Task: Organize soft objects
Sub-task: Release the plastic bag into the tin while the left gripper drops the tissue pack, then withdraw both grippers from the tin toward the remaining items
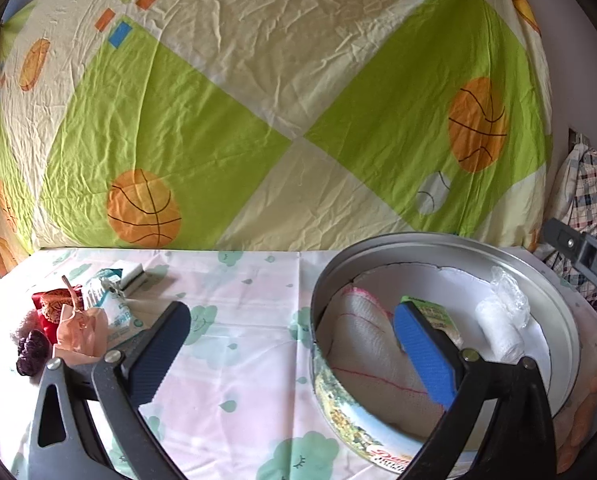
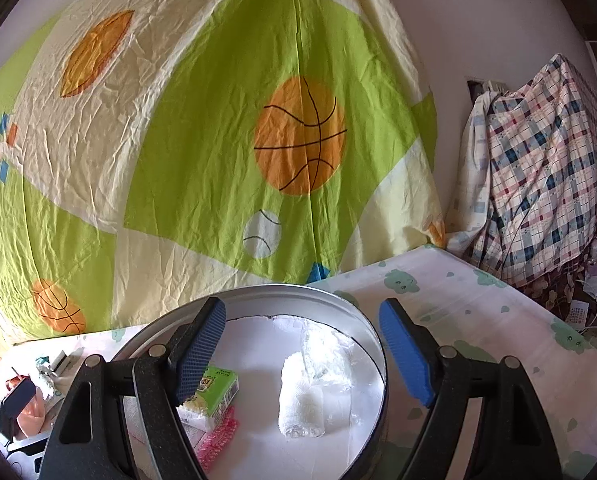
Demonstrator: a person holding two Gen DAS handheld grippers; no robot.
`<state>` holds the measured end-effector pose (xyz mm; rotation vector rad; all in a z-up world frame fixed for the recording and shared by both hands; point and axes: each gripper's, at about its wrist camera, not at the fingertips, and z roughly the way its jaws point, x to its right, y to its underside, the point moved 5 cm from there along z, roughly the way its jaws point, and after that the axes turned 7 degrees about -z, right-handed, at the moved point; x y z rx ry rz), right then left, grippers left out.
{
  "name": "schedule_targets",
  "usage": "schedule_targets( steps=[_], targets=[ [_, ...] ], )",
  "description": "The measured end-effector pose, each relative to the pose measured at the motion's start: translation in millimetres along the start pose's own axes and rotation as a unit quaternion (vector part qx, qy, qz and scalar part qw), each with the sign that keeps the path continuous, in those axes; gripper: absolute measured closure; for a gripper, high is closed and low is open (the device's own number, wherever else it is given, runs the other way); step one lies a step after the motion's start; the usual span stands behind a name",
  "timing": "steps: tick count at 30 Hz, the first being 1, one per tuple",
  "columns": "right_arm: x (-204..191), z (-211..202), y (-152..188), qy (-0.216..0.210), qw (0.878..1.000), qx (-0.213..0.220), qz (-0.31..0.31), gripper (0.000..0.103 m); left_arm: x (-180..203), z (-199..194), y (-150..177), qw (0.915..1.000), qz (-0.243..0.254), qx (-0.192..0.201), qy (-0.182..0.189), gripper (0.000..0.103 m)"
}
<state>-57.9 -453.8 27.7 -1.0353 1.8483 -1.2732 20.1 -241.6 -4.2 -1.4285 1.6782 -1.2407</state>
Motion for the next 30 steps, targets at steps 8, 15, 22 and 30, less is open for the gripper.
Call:
schedule_targets(
  steps=[8,15,22,30],
  targets=[
    [-14,-22,3,0.033,0.998,0.057,-0.022,0.022,-10,-9,1,0.9993,0.021,0.026,-0.018,0.0],
    [-36,-25,15,0.012,0.998,0.05,-0.03,0.022,-28,-15,4,0.9998,0.009,0.014,-0.01,0.0],
    [-54,-35,22,0.024,0.996,0.06,-0.067,0.022,-59,-18,7,0.9998,-0.013,0.001,-0.015,0.0],
    [-59,-54,29,0.032,0.996,0.064,-0.052,0.022,-91,-22,6,0.9994,-0.008,0.003,-0.033,0.0]
  ],
)
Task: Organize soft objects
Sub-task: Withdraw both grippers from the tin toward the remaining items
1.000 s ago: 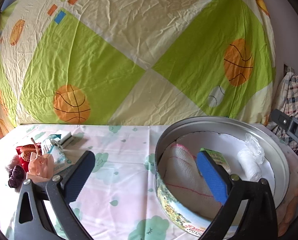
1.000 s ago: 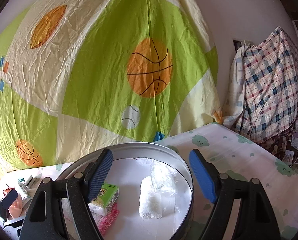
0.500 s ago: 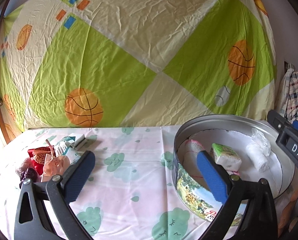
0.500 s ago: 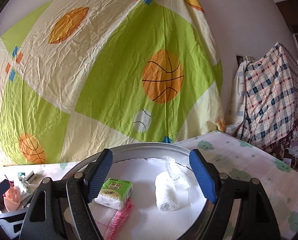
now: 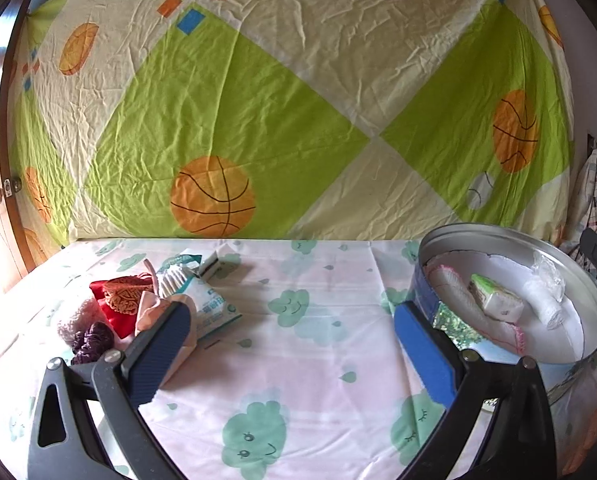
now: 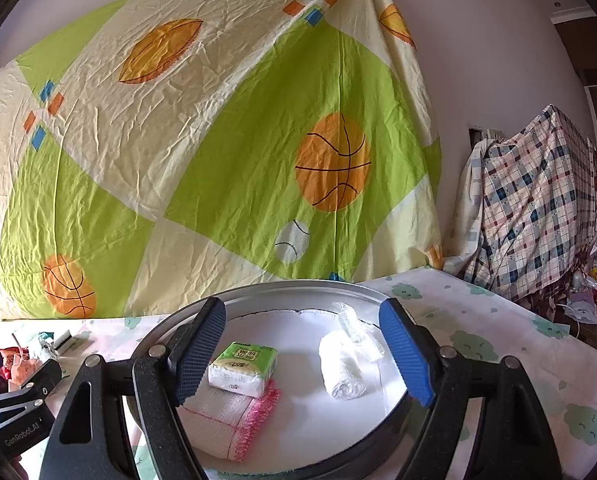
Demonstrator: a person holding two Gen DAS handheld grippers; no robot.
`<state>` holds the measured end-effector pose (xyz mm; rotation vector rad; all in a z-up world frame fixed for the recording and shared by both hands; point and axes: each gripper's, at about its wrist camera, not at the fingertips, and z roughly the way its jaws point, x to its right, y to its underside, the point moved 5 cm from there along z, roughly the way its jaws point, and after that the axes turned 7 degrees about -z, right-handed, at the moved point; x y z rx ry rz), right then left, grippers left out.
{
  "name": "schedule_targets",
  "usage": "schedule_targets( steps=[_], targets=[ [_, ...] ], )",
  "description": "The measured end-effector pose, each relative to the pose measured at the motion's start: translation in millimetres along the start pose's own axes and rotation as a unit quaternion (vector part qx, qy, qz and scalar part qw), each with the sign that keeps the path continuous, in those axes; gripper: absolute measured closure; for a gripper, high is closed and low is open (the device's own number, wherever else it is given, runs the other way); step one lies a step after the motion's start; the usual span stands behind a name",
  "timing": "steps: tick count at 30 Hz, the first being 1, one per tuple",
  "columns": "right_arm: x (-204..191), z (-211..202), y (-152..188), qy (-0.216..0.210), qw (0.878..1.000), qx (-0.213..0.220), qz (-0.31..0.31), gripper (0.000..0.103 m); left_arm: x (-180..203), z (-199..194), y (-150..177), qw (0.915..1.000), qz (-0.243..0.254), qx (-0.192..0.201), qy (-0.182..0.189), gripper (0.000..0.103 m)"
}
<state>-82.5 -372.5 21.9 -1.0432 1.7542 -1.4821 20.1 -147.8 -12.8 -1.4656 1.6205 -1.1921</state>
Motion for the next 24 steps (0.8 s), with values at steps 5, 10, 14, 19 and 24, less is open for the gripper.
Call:
schedule_targets(
  steps=[5,10,14,19,24],
  targets=[
    [-11,-7,2,-0.002,1.0,-0.004,-0.006,0.022,-20,0,-2,1.0,0.005,0.002,-0.009,0.0],
    [-27,-12,4,-0.003,1.0,-0.006,-0.017,0.022,-41,2,-4,0.9998,0.004,0.003,-0.021,0.0],
    [-46,-16,6,-0.016,1.0,-0.009,-0.023,0.022,-58,5,-5,0.9996,0.001,-0.001,-0.027,0.0],
    [-77,-23,9,-0.04,0.999,-0.011,-0.031,0.022,-84,10,-7,0.999,-0.013,-0.009,-0.042,0.0],
    [-111,-24,14,-0.068,0.997,-0.023,-0.036,0.022,-113,18,-9,0.9975,-0.04,-0.024,-0.053,0.0]
  ],
)
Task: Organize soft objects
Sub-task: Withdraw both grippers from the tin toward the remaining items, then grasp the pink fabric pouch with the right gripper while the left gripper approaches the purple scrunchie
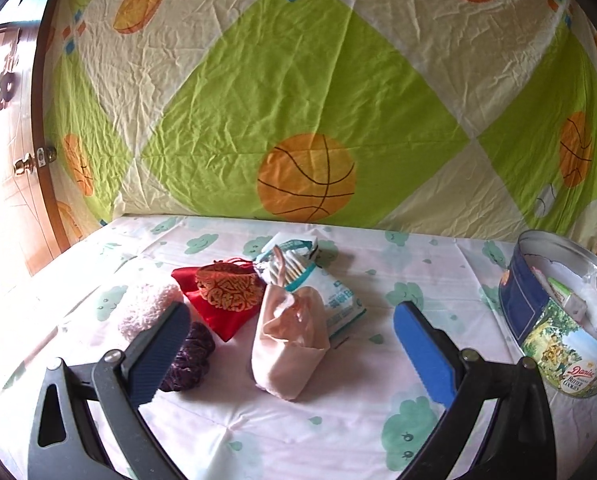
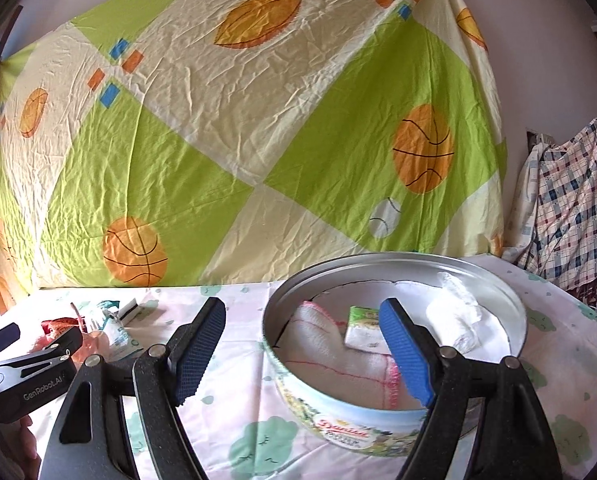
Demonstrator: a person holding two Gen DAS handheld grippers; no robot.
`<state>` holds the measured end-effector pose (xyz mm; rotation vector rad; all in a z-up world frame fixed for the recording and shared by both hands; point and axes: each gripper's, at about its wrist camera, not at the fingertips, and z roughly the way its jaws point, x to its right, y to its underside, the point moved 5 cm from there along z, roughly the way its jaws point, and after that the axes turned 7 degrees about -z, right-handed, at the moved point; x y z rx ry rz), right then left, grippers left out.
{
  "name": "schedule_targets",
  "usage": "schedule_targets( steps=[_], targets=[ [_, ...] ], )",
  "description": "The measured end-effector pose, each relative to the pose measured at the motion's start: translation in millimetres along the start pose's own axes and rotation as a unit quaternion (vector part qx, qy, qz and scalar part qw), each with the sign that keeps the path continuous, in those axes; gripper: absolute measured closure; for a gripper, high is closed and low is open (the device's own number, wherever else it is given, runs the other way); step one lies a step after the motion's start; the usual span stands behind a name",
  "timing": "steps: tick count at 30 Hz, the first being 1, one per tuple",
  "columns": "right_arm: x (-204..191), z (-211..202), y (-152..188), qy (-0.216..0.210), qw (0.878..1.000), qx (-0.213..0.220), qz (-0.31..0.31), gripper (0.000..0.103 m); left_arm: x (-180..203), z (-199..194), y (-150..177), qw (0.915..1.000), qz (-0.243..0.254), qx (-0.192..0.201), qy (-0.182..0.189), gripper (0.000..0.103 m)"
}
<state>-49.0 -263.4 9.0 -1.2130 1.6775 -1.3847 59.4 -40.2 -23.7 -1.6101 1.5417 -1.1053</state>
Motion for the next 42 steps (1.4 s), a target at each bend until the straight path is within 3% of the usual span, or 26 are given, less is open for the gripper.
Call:
schedule_targets(
  steps=[7,13,16,20,31,38,41,42],
  targets=[
    [-43,4,1,-0.037,0.999,-0.015,-0.004,0.022,-36,12,-5,0.9997,-0.017,-0.019,-0.002,0.0],
    [-80,9,4,-0.074,0.997,-0.034,-0.004,0.022,-77,27,-6,0.9967,-0.064,-0.049,-0.005,0.0],
    [-100,13,6,-0.091,0.995,-0.048,-0.009,0.022,-101,32,-6,0.9944,-0.086,-0.056,-0.023,0.0],
    [-124,21,10,-0.122,0.99,-0.074,-0.007,0.022,-130,37,-10,0.9921,-0.086,-0.05,-0.076,0.0],
    [-204,57,30,-0.204,0.962,-0.183,-0.008,0.022,-184,43,-10,0.9782,-0.144,-0.065,-0.136,0.0],
    [-240,87,49,-0.216,0.939,-0.266,0.01,0.023,-163,44,-8,0.9852,-0.105,-0.072,-0.115,0.0],
    [-244,95,54,-0.223,0.932,-0.286,0.025,0.043,-148,45,-8,0.9889,-0.071,-0.073,-0.108,0.0],
    [-243,94,54,-0.222,0.933,-0.282,0.027,0.058,-145,45,-7,0.9895,-0.063,-0.073,-0.107,0.0]
  ],
)
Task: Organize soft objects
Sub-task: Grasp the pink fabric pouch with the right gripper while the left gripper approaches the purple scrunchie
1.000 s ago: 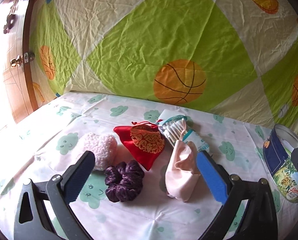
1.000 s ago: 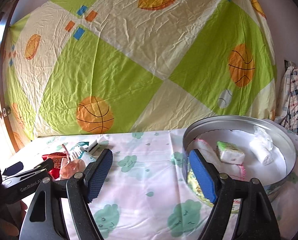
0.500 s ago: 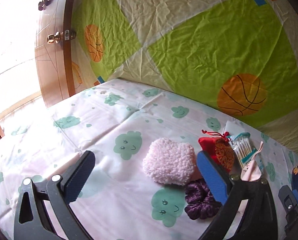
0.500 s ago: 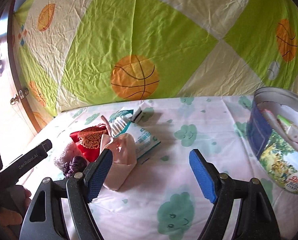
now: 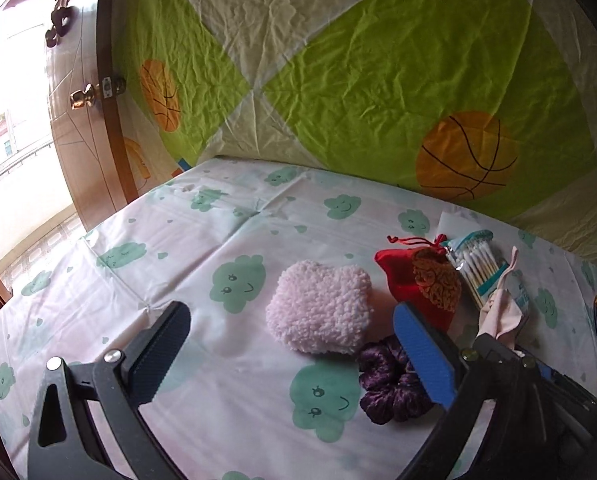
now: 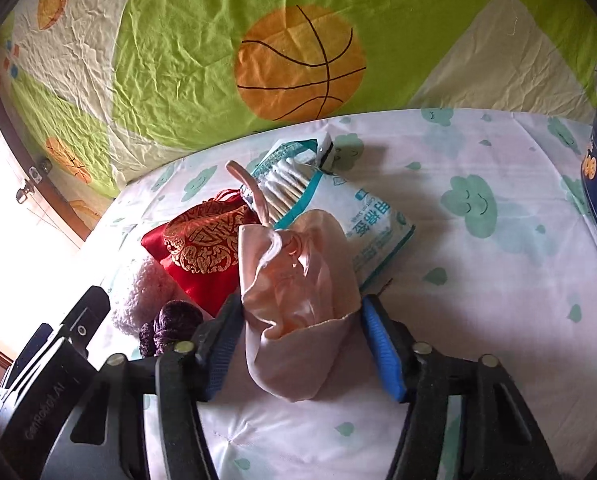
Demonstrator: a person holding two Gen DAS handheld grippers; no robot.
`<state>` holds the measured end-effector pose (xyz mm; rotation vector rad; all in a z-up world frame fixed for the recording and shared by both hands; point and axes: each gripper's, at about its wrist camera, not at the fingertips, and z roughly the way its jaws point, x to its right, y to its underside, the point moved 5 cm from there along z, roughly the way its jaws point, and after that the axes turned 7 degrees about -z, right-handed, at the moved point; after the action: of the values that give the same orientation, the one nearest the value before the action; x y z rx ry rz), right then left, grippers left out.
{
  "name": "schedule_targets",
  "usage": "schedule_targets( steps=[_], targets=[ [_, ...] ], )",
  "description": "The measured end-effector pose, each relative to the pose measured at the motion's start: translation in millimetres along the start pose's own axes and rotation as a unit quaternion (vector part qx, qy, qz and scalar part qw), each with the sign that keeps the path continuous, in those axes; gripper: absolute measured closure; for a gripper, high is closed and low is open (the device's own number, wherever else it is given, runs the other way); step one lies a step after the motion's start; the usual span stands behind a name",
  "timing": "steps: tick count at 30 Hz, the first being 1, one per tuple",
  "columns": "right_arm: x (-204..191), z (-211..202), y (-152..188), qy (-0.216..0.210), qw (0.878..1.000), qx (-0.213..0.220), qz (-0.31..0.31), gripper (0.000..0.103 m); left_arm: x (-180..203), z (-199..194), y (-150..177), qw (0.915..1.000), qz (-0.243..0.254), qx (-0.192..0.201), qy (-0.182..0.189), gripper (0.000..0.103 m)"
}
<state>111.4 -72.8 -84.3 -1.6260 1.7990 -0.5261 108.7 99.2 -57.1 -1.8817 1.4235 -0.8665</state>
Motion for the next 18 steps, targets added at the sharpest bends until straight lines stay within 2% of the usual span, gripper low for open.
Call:
schedule_targets(
  steps=[1,2,4,6,10,15,18],
  targets=[
    [0,0,0,-0.01,1.0,-0.002,0.002,0.068,2,0,1,1.0,0.006,-0.001,0.003,0.0],
    [1,2,1,-0.019,1.0,-0.006,0.005,0.071,4,0,1,0.9999,0.008,-0.004,0.008,0.0],
    [3,1,2,-0.023,1.0,-0.009,0.006,0.084,5,3,2,0.9995,0.001,-0.017,0.025,0.0],
    [2,0,4,-0.031,0.999,-0.013,-0.006,0.088,4,6,4,0.9984,-0.012,-0.034,0.043,0.0],
    [4,-14,10,-0.025,0.999,-0.003,-0.027,0.09,7,8,7,0.9961,-0.024,-0.052,0.067,0.001],
    [18,-47,15,0.005,0.997,0.043,-0.067,0.09,25,1,11,0.9936,0.007,-0.053,0.1,0.005],
    [31,-66,15,0.026,0.993,0.074,-0.083,0.09,33,-2,14,0.9929,0.026,-0.051,0.105,0.007]
  ],
)
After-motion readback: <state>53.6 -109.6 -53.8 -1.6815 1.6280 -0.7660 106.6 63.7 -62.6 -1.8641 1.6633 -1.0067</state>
